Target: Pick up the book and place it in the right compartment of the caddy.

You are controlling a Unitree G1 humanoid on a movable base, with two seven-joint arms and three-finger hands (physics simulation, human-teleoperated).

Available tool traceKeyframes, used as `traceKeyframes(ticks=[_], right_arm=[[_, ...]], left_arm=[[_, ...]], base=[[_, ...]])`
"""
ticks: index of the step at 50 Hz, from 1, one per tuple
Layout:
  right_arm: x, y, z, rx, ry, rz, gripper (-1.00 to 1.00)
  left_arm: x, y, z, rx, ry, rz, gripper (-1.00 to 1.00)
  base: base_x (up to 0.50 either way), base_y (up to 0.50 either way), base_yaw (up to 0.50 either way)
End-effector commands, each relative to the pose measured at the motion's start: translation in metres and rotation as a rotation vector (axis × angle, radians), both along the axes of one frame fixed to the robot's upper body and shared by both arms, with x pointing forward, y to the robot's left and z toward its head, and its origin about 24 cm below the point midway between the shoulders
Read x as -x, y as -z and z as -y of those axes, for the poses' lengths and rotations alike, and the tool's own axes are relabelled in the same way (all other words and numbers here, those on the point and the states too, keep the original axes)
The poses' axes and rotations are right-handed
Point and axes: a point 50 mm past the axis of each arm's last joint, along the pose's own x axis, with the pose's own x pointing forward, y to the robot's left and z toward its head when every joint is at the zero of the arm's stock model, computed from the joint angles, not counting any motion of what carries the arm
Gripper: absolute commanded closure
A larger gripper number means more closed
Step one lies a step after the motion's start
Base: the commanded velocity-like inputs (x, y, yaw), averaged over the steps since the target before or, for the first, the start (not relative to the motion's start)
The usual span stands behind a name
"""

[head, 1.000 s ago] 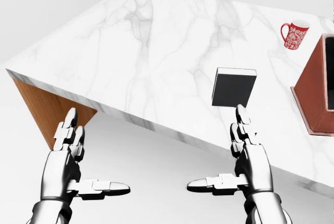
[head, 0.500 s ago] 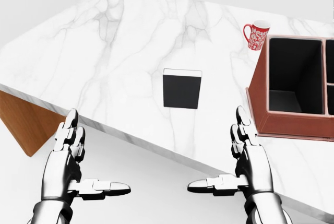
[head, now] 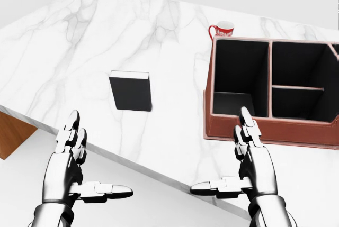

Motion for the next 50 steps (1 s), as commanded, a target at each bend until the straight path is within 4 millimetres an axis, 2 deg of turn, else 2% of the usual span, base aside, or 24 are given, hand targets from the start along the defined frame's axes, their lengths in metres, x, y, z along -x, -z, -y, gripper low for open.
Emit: traceKeyframes(ticks=[1,24,50], right_arm=[[0.0001,-0.0008,-0.0002,0.001,-0.001,0.000,-1.00],[0.0005,-0.0017,-0.0001,0.003,-0.002,0.007,-1.00],[0.0004,-0.0028,-0.0021,0.027,-0.010,0.018,-1.00]], left_arm=[[0.0000,-0.0002,0.0000,-0.001,0.001,0.000,-1.00],[0.0004,0.0001,0.0003,-0.003,0.002,-0.001,-1.00],[-0.0001,0.0005,0.0002,-0.003,0.002,-0.005,-1.00]], base=[[0.22,-0.45,0.00],[0.22,-0.44,0.00],[0.00,0.00,0.00]])
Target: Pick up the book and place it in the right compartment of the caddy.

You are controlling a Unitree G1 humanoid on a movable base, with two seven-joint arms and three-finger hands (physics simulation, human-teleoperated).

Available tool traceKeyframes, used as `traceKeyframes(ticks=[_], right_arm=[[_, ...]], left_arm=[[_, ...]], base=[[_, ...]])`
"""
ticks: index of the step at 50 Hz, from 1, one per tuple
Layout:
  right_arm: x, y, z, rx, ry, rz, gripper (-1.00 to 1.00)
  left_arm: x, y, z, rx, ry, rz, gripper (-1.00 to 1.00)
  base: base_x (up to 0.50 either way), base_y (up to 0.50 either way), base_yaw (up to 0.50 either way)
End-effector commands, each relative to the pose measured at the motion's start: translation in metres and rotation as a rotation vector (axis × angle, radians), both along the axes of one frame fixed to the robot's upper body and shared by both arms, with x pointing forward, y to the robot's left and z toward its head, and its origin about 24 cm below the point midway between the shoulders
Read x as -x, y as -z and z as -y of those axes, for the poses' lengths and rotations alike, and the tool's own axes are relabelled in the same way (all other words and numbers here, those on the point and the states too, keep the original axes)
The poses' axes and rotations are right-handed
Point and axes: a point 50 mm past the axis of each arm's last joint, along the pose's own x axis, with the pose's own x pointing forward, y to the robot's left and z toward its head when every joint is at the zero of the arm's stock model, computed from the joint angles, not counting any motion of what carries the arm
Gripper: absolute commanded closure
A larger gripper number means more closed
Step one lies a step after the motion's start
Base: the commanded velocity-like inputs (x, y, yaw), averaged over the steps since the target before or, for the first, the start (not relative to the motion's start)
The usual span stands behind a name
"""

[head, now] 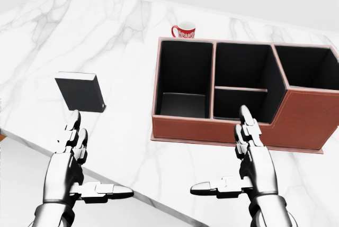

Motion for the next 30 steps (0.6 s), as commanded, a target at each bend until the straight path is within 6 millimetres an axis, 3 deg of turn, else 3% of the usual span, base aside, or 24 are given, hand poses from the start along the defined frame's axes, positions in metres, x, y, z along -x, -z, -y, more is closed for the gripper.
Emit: traceKeyframes(ticks=[1,21,30], right_arm=[[-0.0004,0.0002,-0.0010,0.009,-0.004,0.000,-1.00],[-0.0020,0.0024,0.0007,-0.007,0.005,-0.015,-1.00],[-0.0011,0.0011,0.0009,-0.009,0.005,0.000,-1.00]], left_arm=[[-0.0007,0.0011,-0.0005,0.001,-0.001,-0.004,-1.00],[-0.0023,0.0016,-0.0012,0.008,-0.010,-0.013,-1.00],[-0.0019,0.0026,-0.0011,0.007,-0.009,-0.013,-1.00]], base=[[-0.10,0.20,0.00],[-0.08,0.22,0.00],[0.00,0.02,0.00]])
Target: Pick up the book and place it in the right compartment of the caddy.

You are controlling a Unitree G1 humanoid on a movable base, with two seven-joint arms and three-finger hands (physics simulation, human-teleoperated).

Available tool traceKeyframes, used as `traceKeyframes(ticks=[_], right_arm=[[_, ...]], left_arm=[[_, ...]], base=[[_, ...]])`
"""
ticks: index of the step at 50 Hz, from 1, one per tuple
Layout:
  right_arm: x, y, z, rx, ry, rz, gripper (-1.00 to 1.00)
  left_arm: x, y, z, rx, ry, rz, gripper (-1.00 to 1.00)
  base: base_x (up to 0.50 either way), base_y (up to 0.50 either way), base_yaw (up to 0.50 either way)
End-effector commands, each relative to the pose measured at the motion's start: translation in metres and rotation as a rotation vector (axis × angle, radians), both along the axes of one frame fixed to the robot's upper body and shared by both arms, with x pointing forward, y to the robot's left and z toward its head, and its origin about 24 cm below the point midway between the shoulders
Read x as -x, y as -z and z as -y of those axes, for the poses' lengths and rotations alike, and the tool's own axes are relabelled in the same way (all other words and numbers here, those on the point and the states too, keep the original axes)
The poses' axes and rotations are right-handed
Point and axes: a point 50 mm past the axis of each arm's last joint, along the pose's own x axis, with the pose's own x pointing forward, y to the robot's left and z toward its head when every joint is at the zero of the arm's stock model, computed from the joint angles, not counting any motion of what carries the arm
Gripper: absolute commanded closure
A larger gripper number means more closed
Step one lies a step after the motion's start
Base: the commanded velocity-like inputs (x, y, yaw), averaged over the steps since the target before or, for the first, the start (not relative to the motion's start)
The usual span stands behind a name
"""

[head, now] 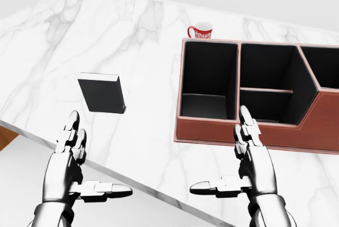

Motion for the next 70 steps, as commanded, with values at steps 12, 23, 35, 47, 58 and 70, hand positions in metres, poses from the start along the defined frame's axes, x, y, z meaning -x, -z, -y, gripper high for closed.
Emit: traceKeyframes(ticks=[12,23,35,47,58,70], right_arm=[[0.000,0.000,0.000,-0.001,-0.002,0.003,-1.00],[0.001,0.000,0.000,0.000,-0.003,0.003,-1.00],[0.001,0.000,0.000,0.003,-0.004,-0.001,-1.00],[0.002,-0.002,-0.001,0.009,-0.005,0.011,-1.00],[0.002,-0.002,0.000,0.010,-0.006,0.011,-1.00],[0.000,0.000,0.000,0.004,-0.004,0.007,-1.00]], left_arm=[[0.001,0.000,0.001,-0.003,0.005,0.001,-1.00],[0.001,0.000,0.001,-0.006,0.007,0.003,-1.00],[0.001,-0.001,0.001,-0.008,0.010,0.004,-1.00],[0.002,-0.001,0.002,-0.010,0.011,0.006,-1.00],[0.002,-0.001,0.002,-0.011,0.011,0.005,-1.00],[0.001,0.000,0.002,-0.008,0.008,0.003,-1.00]], base=[[0.20,0.06,0.00],[0.34,0.09,0.00],[0.32,0.10,0.00],[0.06,0.03,0.00],[0.00,0.00,0.00],[0.00,0.00,0.00]])
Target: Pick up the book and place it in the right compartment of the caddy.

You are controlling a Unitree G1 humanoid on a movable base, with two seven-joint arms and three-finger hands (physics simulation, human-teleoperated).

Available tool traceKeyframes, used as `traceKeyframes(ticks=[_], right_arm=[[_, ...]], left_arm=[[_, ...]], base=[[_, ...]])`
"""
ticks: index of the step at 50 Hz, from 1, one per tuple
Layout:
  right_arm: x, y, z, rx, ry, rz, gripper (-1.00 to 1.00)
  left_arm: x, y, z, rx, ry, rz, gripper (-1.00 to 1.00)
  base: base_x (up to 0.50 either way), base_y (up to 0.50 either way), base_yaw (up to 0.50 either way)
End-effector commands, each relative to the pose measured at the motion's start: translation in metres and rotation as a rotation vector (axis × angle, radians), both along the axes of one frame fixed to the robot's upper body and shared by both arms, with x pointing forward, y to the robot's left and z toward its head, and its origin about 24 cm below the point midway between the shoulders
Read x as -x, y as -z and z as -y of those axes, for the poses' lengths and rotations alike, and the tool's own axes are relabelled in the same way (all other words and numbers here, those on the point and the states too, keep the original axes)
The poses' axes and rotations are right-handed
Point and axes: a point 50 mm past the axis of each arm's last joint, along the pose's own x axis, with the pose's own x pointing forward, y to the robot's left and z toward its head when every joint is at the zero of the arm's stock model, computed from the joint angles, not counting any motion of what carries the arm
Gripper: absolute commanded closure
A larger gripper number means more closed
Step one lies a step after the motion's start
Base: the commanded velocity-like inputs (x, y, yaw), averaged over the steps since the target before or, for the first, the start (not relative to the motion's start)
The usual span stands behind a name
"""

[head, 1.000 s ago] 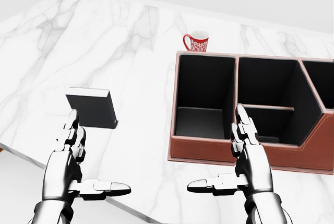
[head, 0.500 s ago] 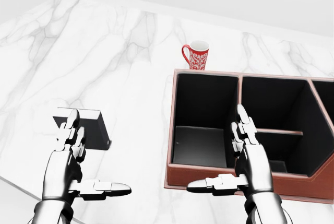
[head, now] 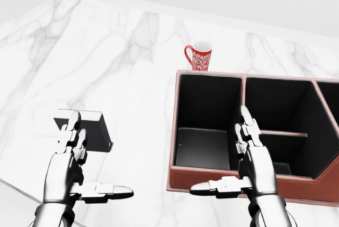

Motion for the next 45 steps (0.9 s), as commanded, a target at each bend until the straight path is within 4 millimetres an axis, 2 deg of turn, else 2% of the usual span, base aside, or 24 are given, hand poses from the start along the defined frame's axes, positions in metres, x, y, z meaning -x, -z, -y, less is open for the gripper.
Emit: traceKeyframes(ticks=[1,24,45], right_arm=[[-0.001,0.001,0.000,-0.003,0.002,-0.003,-1.00],[0.000,-0.002,0.000,-0.001,0.001,0.009,-1.00],[0.001,-0.003,-0.001,-0.002,-0.007,0.016,-1.00]], left_arm=[[-0.001,0.001,-0.001,0.002,-0.002,-0.002,-1.00],[0.004,-0.012,0.000,0.093,0.042,0.069,-1.00],[0.004,-0.011,0.000,0.078,0.042,0.064,-1.00]], base=[[0.00,0.00,0.00],[0.03,0.01,0.00],[0.00,0.00,0.00]])
